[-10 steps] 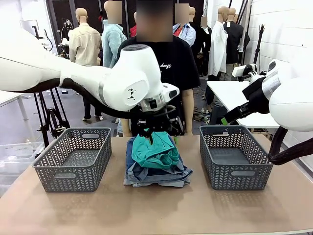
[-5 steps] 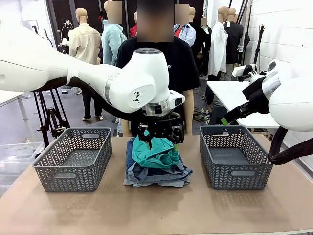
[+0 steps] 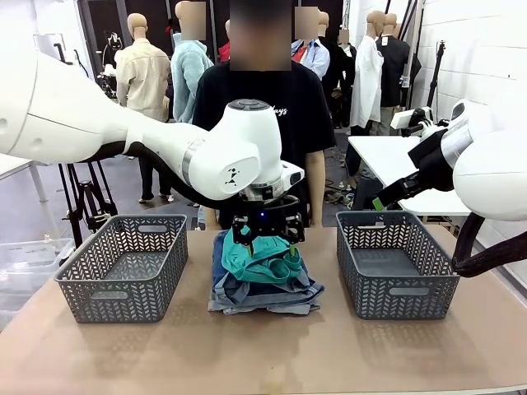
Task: Sort the tops and bottoms.
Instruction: Lift clothes from the center of the table with your left hand.
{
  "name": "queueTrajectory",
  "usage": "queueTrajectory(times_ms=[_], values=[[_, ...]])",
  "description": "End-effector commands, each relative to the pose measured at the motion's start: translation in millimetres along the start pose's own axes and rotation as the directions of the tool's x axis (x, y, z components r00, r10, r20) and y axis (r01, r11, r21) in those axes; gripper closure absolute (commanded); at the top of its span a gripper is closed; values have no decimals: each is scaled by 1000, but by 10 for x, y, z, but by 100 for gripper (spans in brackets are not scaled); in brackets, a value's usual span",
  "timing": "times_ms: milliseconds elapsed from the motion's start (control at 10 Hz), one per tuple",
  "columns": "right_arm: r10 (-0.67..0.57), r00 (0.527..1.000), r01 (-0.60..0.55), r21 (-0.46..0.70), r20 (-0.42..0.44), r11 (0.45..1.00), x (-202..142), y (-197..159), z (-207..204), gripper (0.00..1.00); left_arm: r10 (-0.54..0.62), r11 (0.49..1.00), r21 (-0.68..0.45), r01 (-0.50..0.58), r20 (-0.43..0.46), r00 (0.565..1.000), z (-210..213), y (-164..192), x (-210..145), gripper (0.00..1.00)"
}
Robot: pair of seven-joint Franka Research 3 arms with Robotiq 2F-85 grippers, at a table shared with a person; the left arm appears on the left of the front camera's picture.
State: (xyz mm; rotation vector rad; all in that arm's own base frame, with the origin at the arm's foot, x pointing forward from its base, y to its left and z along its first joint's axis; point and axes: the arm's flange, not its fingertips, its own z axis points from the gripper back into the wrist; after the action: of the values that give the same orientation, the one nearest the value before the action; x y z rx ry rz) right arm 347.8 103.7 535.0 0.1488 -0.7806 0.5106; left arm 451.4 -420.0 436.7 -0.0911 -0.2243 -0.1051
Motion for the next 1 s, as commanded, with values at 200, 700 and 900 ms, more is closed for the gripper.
queueTrajectory(times_ms=[200,700,900], values=[[1,1000,-1,8,3,1000,-1,-9,-9,0,30,999,40,-31,12,999,-109,-70,108,0],[1,1000,-1,8,3,1000,-1,-9,-9,0,25,998,61,-24,-21,999,-135,-102,110,85],[1,1000,-1,8,3,1000,-1,-9,-9,0,44,997,68,-41,-53,998,-137,-98,104,100]])
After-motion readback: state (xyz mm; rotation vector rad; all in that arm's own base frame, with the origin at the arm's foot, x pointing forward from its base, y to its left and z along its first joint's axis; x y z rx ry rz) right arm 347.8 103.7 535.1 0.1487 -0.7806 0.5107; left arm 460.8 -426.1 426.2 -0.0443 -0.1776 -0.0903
